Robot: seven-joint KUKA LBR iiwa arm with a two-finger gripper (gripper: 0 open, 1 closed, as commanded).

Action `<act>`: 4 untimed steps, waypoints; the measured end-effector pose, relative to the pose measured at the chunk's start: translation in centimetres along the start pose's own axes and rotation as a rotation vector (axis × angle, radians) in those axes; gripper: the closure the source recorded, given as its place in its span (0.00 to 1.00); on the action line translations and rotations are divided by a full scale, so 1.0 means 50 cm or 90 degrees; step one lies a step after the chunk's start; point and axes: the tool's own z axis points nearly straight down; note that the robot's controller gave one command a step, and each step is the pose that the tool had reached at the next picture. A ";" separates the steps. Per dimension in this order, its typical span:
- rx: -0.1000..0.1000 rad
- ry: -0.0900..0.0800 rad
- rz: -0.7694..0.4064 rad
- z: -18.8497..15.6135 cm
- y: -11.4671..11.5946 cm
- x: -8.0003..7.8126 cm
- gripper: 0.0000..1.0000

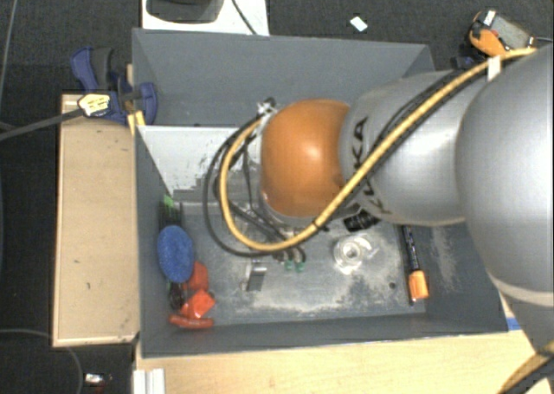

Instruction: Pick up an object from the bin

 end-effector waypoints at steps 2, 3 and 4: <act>-0.001 -0.003 -0.221 0.014 0.146 -0.074 0.00; -0.001 -0.004 -0.455 0.018 0.148 -0.045 0.00; 0.004 -0.004 -0.575 0.154 0.131 -0.041 0.00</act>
Offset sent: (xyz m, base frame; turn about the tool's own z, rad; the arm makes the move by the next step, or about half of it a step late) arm 0.0360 0.0725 -0.0079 -0.3489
